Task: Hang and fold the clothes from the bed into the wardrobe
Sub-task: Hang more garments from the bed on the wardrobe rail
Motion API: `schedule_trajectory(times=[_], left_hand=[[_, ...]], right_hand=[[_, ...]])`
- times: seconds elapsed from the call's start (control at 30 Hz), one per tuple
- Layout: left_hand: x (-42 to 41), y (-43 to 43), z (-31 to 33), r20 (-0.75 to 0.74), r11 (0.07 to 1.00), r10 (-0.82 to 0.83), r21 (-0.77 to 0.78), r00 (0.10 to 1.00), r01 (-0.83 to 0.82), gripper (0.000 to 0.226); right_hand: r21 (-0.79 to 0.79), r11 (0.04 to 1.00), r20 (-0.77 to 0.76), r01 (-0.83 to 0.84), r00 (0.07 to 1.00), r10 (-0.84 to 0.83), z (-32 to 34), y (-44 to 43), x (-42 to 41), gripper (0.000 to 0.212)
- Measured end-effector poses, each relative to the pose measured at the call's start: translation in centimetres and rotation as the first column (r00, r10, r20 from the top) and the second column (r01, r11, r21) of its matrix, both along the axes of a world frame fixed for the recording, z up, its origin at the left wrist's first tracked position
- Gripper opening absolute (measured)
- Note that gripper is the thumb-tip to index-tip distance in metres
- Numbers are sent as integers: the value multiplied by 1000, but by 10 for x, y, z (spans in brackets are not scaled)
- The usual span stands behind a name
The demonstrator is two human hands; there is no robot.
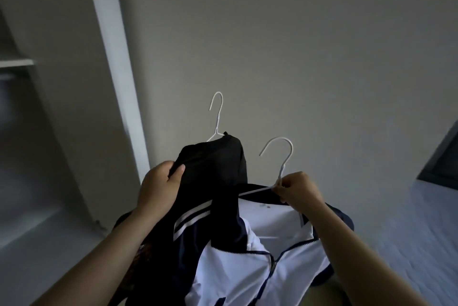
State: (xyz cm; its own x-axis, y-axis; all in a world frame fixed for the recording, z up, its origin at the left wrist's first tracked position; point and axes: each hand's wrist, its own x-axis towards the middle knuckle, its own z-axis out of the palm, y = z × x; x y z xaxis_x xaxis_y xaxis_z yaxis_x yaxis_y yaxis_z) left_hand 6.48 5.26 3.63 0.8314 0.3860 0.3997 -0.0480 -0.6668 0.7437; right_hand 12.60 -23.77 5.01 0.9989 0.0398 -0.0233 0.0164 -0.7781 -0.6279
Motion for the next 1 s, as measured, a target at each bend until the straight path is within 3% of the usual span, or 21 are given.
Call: schedule_trajectory(times=[0.27, 0.47, 0.7, 0.87, 1.0], left_hand=[[-35, 70, -19, -82, 947, 309, -68, 947, -315, 29], [-66, 82, -35, -80, 858, 503, -76, 860, -509, 36], [-106, 101, -51, -89, 789, 590, -149, 802, -596, 36], [-125, 133, -65, -121, 754, 617, -194, 778, -628, 25], [-142, 170, -77, -142, 718, 644, -229, 752, -658, 35]], right_hand=[[49, 983, -26, -179, 983, 180, -20, 59, 50, 32], [6, 962, -25, -271, 962, 271, -34, 93, 74, 36], [109, 917, -156, -383, 905, 396, -57, 145, 72, 17], [217, 881, -181, -420, 869, 459, -75, 210, 62, 18], [224, 873, -170, -433, 865, 473, -83, 267, 55, 20]])
